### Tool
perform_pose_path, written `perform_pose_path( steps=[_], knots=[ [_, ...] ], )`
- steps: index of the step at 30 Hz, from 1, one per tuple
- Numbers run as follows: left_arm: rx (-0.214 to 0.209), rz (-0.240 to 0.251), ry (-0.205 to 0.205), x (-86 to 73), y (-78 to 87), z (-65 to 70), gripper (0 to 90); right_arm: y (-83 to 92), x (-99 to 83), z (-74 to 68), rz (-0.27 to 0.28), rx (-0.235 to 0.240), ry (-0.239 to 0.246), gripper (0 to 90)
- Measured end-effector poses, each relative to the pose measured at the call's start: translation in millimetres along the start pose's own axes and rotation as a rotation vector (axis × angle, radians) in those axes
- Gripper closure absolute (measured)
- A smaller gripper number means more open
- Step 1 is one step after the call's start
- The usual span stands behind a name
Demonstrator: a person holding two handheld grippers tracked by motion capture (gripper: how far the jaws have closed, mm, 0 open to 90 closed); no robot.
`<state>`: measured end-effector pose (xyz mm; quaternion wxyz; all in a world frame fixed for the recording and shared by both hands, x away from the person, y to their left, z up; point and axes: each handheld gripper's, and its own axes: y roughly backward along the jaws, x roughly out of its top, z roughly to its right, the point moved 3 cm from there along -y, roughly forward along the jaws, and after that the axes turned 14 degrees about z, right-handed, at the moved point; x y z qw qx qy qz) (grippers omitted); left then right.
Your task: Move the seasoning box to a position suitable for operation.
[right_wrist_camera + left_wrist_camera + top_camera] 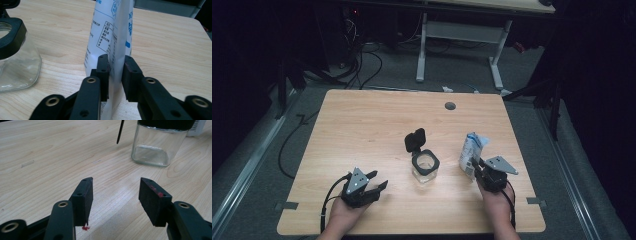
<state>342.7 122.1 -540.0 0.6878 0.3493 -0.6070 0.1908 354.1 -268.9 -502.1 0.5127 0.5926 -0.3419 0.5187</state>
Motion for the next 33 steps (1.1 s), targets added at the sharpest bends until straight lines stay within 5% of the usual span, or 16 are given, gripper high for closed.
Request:
perform_pose_path(
  steps=[11, 33],
  knots=[
    [-0.007, 0.000, 0.010, 0.1, -0.1, -0.5, 44.8, -0.1, 1.0, 4.3, -0.012, 0.042, -0.054, 85.5],
    [-0.025, 0.005, 0.024, -0.4, 0.3, -0.6, 42.7, 0.2, 3.5, 6.1, -0.038, 0.079, -0.045, 86.0]
  ],
)
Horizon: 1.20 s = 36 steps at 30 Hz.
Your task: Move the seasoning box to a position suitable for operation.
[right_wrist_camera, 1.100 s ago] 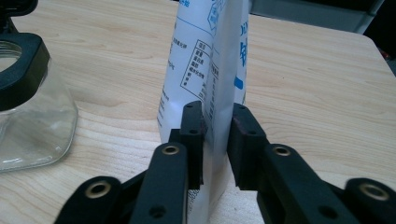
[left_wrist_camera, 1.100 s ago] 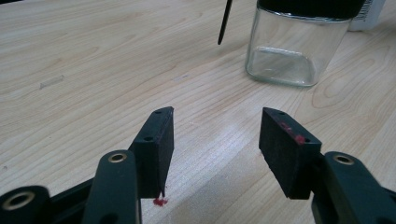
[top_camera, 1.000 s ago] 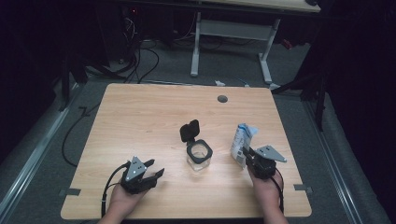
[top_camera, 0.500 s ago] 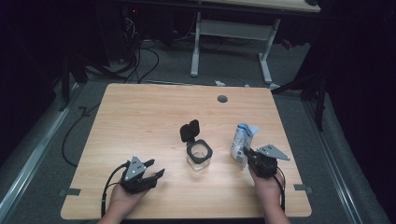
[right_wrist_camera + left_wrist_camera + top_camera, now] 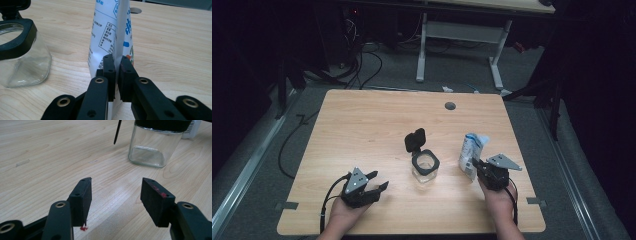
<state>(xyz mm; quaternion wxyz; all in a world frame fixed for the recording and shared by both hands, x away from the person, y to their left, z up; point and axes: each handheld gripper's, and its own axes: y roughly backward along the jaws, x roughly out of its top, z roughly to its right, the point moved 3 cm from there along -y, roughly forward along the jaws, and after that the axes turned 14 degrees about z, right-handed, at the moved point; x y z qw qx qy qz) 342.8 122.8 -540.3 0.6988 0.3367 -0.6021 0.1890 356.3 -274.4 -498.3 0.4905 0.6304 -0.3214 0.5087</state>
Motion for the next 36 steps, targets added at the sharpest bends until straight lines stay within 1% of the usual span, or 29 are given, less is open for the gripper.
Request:
perform_pose_path(
  steps=[1, 2, 5, 6, 8, 10, 11, 15, 16, 18, 20, 21, 23, 24, 25, 27, 31, 34, 36],
  knots=[
    [0.000, 0.000, 0.001, 0.0, 0.0, 0.0, 42.7, 0.2, 0.5, 1.4, -0.006, 0.010, -0.020, 86.2],
    [-0.001, 0.000, 0.001, -0.1, 0.1, 0.0, 42.7, 0.2, 0.8, 2.0, -0.008, 0.009, -0.025, 86.2],
    [-0.001, 0.001, 0.001, -0.2, -0.2, 0.1, 42.7, 0.6, 1.4, 2.1, -0.016, 0.019, -0.024, 86.2],
    [-0.003, 0.001, 0.001, -0.3, -0.3, 0.0, 42.7, 1.0, 3.0, 0.9, -0.028, 0.028, -0.012, 86.2],
    [-0.004, 0.003, 0.002, -0.2, -0.4, 0.0, 42.7, 0.8, 3.9, 0.6, -0.031, 0.032, -0.003, 86.3],
    [-0.006, 0.009, 0.005, 0.0, -0.5, 0.1, 42.7, 0.7, 6.9, -0.7, -0.053, 0.039, 0.018, 86.4],
    [-0.007, 0.011, 0.005, 0.2, -0.4, 0.0, 42.7, 0.5, 8.0, -1.4, -0.062, 0.040, 0.015, 86.4],
    [-0.010, 0.014, 0.003, 0.8, -0.1, 0.0, 42.7, -1.9, 15.9, -2.7, -0.106, 0.071, 0.045, 86.7],
    [-0.011, 0.015, 0.003, 0.8, 0.0, -0.1, 42.7, -3.0, 19.6, -2.8, -0.128, 0.087, 0.057, 86.9],
    [-0.011, 0.014, 0.003, 0.8, 0.0, -0.2, 42.7, -3.2, 20.8, -2.7, -0.136, 0.092, 0.056, 87.0],
    [-0.012, 0.014, 0.003, 0.8, 0.1, -0.3, 42.7, -3.7, 25.6, -0.9, -0.168, 0.122, 0.046, 87.1],
    [-0.012, 0.015, 0.003, 0.8, 0.1, -0.3, 42.7, -3.7, 25.6, -0.9, -0.168, 0.122, 0.046, 87.1],
    [-0.013, 0.015, 0.005, 1.0, 0.6, -0.5, 42.6, -3.1, 28.4, -0.2, -0.192, 0.133, 0.049, 87.1],
    [-0.011, 0.018, 0.005, 1.1, 0.6, -0.4, 42.7, -2.4, 31.3, 0.5, -0.213, 0.145, 0.060, 87.1],
    [-0.011, 0.018, 0.005, 1.1, 0.6, -0.4, 42.7, -2.4, 31.3, 0.5, -0.213, 0.145, 0.060, 87.1],
    [-0.012, 0.018, 0.006, 1.1, 0.6, -0.3, 42.6, -1.2, 34.2, 1.2, -0.233, 0.152, 0.062, 87.2],
    [-0.015, 0.017, 0.007, 1.2, 0.3, 0.2, 42.6, 2.4, 39.9, 1.7, -0.266, 0.158, 0.089, 87.2],
    [-0.016, 0.018, 0.007, 1.3, 0.1, 0.6, 42.7, 5.2, 43.3, 1.5, -0.290, 0.163, 0.100, 87.1],
    [-0.018, 0.017, 0.007, 1.3, 0.1, 0.7, 42.6, 7.0, 45.3, 0.5, -0.319, 0.165, 0.121, 87.2]
  ],
)
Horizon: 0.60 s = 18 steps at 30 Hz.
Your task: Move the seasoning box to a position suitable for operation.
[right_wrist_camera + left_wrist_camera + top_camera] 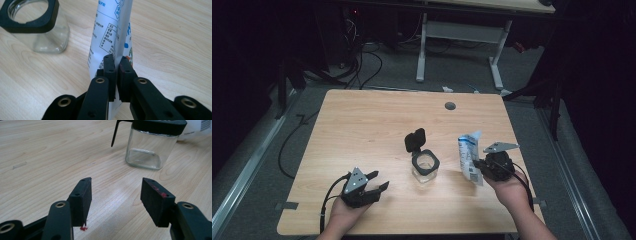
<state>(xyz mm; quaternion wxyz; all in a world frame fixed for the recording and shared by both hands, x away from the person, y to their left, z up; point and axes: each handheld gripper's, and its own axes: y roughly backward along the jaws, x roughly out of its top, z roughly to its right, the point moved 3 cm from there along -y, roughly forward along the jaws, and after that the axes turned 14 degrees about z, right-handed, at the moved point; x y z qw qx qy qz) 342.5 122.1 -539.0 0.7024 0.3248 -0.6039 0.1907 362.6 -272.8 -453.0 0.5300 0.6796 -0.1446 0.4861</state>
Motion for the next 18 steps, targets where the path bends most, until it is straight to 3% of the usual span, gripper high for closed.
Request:
perform_pose_path(
  steps=[4, 18],
  knots=[
    [-0.001, 0.001, 0.000, 0.0, 0.0, 0.1, 42.7, 1.6, 1.1, -1.3, -0.030, 0.007, 0.027, 87.2],
    [-0.005, 0.002, -0.002, -0.4, -0.5, 1.2, 42.6, 9.0, 4.4, -2.9, -0.136, 0.037, 0.048, 87.2]
  ],
)
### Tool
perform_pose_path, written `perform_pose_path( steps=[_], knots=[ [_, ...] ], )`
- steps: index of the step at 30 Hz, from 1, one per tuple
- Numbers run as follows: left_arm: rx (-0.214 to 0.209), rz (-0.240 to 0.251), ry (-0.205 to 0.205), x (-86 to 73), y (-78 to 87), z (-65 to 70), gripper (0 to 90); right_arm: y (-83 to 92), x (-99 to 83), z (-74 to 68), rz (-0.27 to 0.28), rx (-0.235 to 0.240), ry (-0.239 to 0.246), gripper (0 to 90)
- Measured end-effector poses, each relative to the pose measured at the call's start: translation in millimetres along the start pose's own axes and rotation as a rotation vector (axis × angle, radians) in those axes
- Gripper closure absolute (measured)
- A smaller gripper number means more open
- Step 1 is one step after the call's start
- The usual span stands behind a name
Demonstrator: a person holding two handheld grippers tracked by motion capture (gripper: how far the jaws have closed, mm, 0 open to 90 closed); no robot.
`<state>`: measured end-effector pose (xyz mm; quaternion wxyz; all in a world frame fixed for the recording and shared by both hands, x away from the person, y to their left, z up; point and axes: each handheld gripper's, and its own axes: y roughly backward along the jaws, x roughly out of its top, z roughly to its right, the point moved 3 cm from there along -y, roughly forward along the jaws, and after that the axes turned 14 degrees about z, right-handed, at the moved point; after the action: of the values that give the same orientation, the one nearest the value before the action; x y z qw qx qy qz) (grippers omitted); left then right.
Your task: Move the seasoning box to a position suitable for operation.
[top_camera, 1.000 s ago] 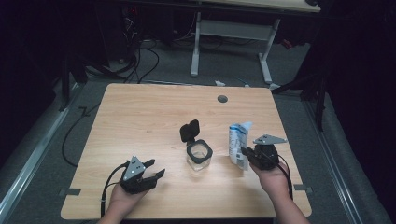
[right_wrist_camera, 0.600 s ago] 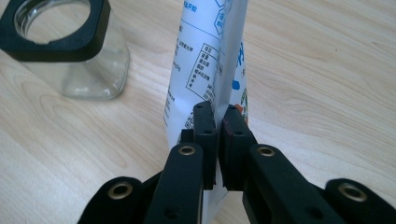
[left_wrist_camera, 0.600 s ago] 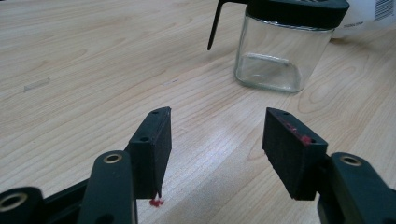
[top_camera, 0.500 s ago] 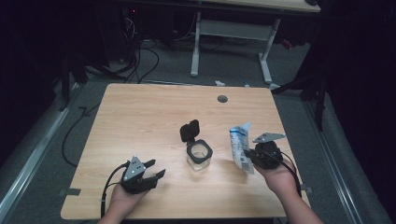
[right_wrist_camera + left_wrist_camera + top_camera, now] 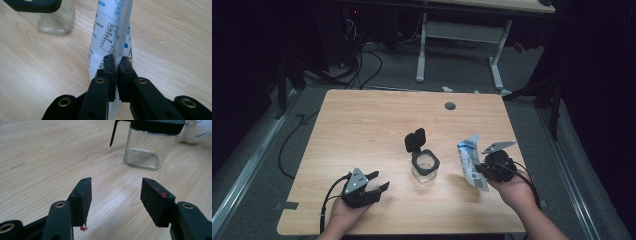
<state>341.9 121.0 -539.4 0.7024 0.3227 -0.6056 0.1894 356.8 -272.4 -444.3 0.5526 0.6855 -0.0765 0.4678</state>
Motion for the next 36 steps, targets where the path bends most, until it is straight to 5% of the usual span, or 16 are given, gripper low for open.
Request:
perform_pose_path(
  steps=[17, 36],
  knots=[
    [-0.006, 0.000, -0.002, -0.3, -0.6, 0.7, 42.5, 4.0, 3.3, 1.0, -0.120, 0.003, 0.019, 87.5],
    [-0.009, -0.004, -0.002, -0.6, -1.0, 1.1, 42.5, 4.6, 10.9, -4.7, -0.230, 0.064, 0.050, 87.9]
  ],
)
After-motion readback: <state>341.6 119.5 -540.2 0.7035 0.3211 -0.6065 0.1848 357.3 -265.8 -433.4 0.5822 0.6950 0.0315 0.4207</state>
